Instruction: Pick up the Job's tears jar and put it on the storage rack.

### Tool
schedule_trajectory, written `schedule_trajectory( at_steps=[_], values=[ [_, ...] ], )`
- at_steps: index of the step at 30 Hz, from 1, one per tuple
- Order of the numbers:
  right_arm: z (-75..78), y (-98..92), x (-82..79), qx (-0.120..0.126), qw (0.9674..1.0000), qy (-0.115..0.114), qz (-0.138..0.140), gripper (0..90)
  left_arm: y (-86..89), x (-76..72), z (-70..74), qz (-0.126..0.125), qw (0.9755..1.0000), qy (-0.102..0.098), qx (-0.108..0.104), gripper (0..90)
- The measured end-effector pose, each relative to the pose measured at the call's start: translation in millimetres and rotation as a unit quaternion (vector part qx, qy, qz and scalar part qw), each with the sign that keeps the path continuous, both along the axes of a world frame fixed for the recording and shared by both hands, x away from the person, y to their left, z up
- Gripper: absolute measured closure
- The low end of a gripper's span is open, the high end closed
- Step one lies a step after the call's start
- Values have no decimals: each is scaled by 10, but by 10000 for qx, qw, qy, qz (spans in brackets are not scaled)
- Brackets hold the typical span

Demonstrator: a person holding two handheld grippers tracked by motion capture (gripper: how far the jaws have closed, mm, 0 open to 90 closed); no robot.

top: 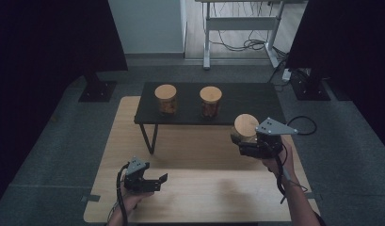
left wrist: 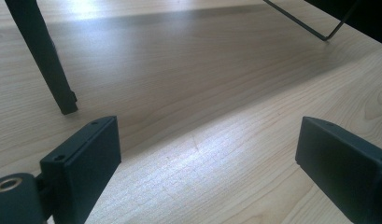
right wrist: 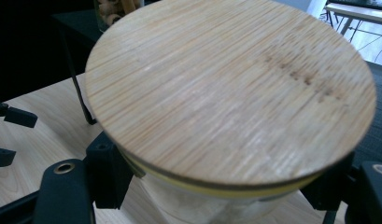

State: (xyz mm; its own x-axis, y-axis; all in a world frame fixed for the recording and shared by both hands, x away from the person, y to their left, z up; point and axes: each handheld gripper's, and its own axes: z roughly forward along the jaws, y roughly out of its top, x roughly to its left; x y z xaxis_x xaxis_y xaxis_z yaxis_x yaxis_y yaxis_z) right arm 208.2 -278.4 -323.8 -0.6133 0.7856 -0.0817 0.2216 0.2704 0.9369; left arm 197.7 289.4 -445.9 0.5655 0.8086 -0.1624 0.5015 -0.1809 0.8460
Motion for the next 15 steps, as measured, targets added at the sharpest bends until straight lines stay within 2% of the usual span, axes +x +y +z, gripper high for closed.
schedule_trajectory(
  at_steps=[15],
  values=[
    [70,25,137,-53,9999,-3,-127,248,28,5,1,21,10000,0,-7,64]
  ],
)
